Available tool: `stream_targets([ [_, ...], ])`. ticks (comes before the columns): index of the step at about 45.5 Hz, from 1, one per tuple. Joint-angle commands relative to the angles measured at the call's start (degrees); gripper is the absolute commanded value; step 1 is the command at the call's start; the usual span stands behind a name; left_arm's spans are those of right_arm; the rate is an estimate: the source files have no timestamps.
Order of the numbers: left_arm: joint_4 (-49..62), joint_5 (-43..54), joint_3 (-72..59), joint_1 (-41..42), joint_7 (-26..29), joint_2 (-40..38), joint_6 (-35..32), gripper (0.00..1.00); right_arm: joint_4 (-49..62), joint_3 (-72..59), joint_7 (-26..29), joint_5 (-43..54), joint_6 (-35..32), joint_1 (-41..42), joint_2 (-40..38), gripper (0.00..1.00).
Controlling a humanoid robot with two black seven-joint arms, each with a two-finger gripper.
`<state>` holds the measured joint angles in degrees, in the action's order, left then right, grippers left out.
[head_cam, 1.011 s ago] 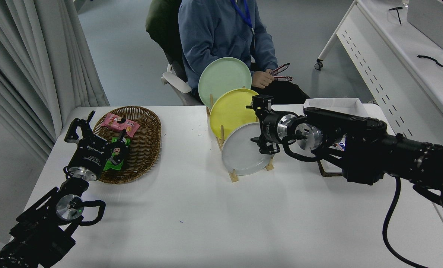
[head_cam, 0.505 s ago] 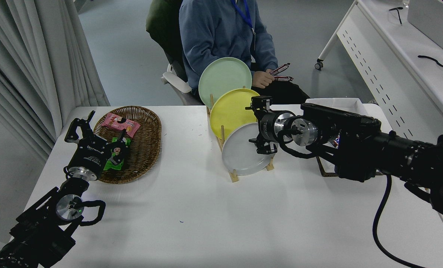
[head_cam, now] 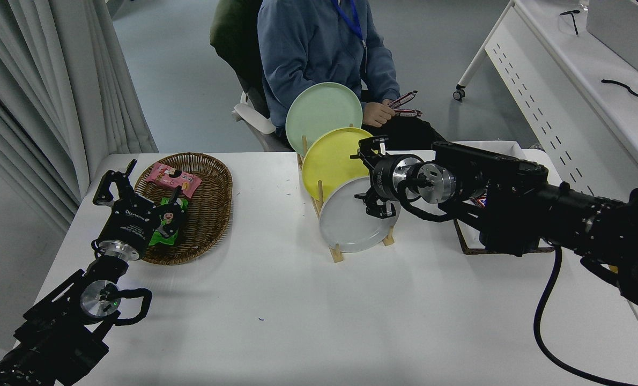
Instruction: Place the plate on the table
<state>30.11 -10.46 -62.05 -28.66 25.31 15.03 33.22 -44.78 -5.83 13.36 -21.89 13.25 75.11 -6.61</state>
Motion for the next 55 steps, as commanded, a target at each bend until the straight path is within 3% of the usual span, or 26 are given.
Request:
stream_targets([
  [1,-0.05,0.0,0.0,0.01,0.0,0.0,0.0,1.0,0.13,-0.06,0.17,0.09,0.11,0.12,0.01,0.6],
  [14,-0.05,0.0,0.0,0.01,0.0,0.0,0.0,1.0,0.13,-0.06,0.17,0.18,0.11,0.21,0.01,0.57],
  [22,0.04,0.0,0.0,0.01,0.0,0.0,0.0,1.0,0.13,-0.06,1.31,0.09,0.11,0.3,-0.25,0.46],
  [55,0.04,0.0,0.0,0.01,0.0,0.0,0.0,1.0,-0.31,0.11,4.57,0.09,0.11,1.27,-1.66,0.35],
])
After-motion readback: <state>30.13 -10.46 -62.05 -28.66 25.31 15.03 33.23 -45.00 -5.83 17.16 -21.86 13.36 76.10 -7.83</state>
